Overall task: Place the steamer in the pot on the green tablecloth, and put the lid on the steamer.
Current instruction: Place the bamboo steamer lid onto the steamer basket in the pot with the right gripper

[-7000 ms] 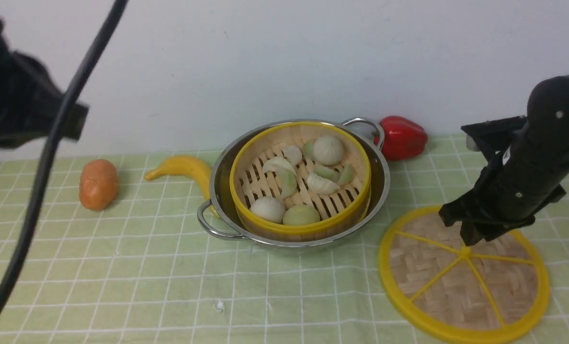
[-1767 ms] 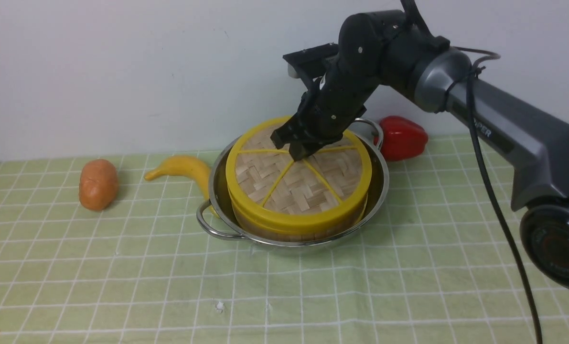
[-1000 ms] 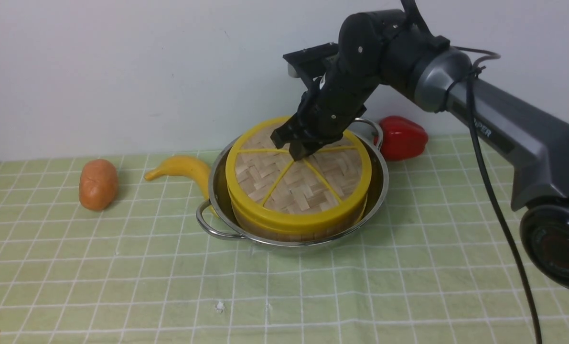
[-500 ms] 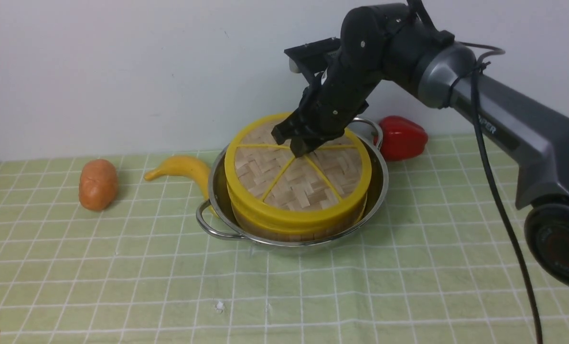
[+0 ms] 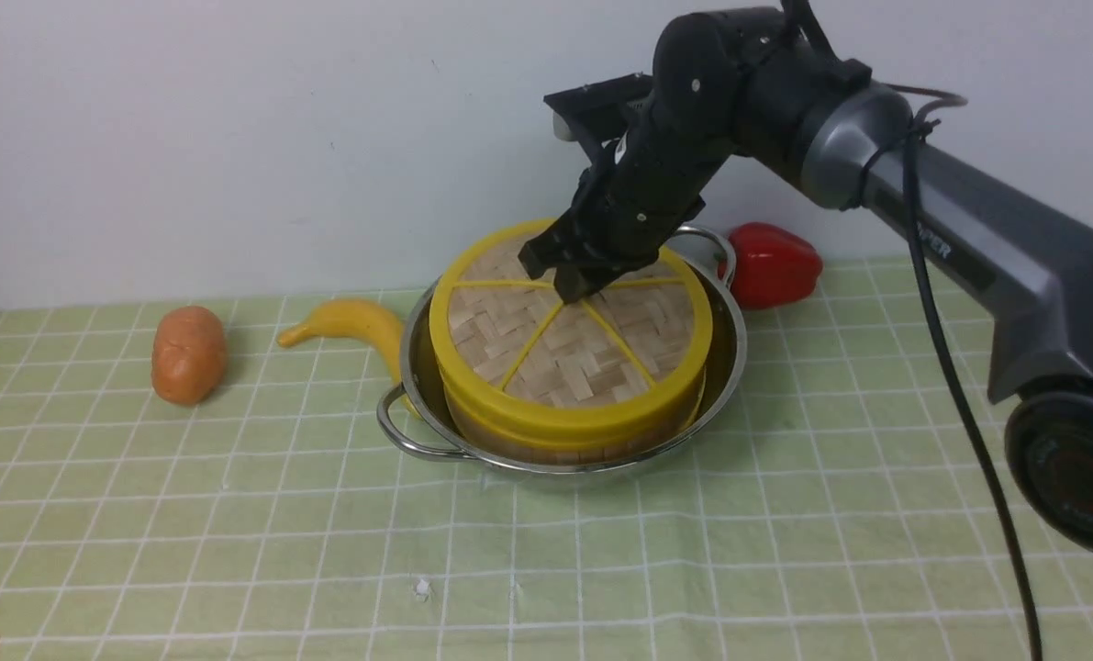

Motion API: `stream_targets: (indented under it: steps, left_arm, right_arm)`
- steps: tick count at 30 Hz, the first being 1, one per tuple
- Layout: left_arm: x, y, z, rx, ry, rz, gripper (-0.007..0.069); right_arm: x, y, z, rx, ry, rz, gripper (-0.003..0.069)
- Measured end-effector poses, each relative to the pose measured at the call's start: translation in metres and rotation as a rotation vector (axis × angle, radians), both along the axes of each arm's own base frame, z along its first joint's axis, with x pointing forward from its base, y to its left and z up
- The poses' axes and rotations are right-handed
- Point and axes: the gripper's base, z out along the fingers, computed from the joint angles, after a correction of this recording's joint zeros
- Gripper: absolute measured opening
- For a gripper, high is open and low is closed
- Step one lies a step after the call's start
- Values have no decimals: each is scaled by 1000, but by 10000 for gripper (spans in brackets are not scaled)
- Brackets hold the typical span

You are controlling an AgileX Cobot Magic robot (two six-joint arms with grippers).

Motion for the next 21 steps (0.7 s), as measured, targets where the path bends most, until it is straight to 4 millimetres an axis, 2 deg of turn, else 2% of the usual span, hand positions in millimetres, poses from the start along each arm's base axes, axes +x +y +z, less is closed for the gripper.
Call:
stream_targets:
  steps: [4, 17, 21]
  left_arm:
    - [0, 0, 0, 0, 0, 0, 2]
    - [0, 0, 0, 0, 0, 0, 2]
    - [0, 0, 0, 0, 0, 0, 2]
  right_arm:
    - [3, 2, -8, 9, 2, -4, 144]
    - [3, 3, -8, 12, 2, -3, 145]
    - [2, 3, -7, 23, 8, -3, 190]
